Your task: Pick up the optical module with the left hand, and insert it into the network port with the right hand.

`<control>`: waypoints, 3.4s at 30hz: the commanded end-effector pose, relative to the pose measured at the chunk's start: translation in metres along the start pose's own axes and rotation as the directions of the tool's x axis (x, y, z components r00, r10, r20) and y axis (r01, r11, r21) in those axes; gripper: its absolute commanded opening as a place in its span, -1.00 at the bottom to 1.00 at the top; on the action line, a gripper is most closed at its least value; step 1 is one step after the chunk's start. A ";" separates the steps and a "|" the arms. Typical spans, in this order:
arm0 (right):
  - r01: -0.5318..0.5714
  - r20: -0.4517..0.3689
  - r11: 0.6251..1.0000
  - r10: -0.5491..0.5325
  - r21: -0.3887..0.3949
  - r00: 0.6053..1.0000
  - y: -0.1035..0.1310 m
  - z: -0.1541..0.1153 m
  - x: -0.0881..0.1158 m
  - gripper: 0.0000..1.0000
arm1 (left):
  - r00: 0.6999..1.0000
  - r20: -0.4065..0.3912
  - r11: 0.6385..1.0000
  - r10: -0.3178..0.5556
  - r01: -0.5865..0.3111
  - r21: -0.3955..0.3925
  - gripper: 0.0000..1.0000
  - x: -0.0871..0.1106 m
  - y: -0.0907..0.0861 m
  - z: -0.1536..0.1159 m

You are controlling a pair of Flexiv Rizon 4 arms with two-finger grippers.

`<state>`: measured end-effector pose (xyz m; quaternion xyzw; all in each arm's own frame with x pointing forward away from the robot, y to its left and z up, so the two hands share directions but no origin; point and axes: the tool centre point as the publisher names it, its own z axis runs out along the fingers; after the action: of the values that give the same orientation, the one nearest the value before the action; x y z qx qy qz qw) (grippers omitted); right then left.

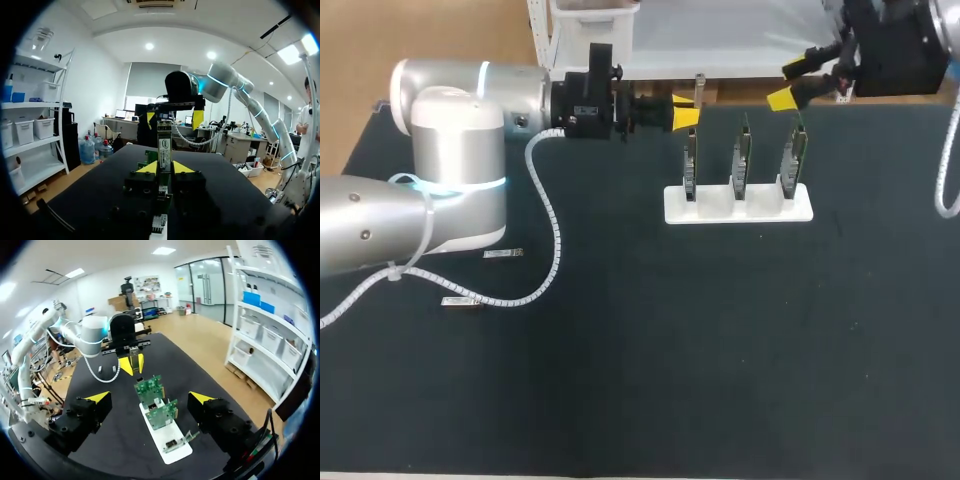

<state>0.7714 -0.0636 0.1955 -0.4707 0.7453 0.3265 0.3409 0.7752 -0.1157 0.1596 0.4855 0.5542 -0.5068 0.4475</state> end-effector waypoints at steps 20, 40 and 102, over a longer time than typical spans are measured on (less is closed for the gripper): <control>0.138 -0.014 0.984 -0.141 -0.113 0.990 0.002 0.037 -0.022 1.00 | 1.000 -0.001 1.000 -0.001 0.001 0.003 -1.00 0.000 0.002 0.001; 0.183 0.006 0.953 -0.187 -0.241 0.982 0.004 0.062 -0.043 1.00 | 1.000 -0.001 1.000 -0.001 0.001 0.003 -1.00 0.000 0.002 0.001; 0.186 0.025 0.937 -0.187 -0.296 0.982 0.026 0.082 -0.051 -1.00 | 1.000 -0.001 1.000 -0.001 0.001 0.003 -1.00 0.000 0.002 0.001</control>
<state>0.7806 0.0364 0.1971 -0.5869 0.6398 0.4002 0.2932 0.7752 -0.1157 0.1596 0.4855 0.5542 -0.5068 0.4475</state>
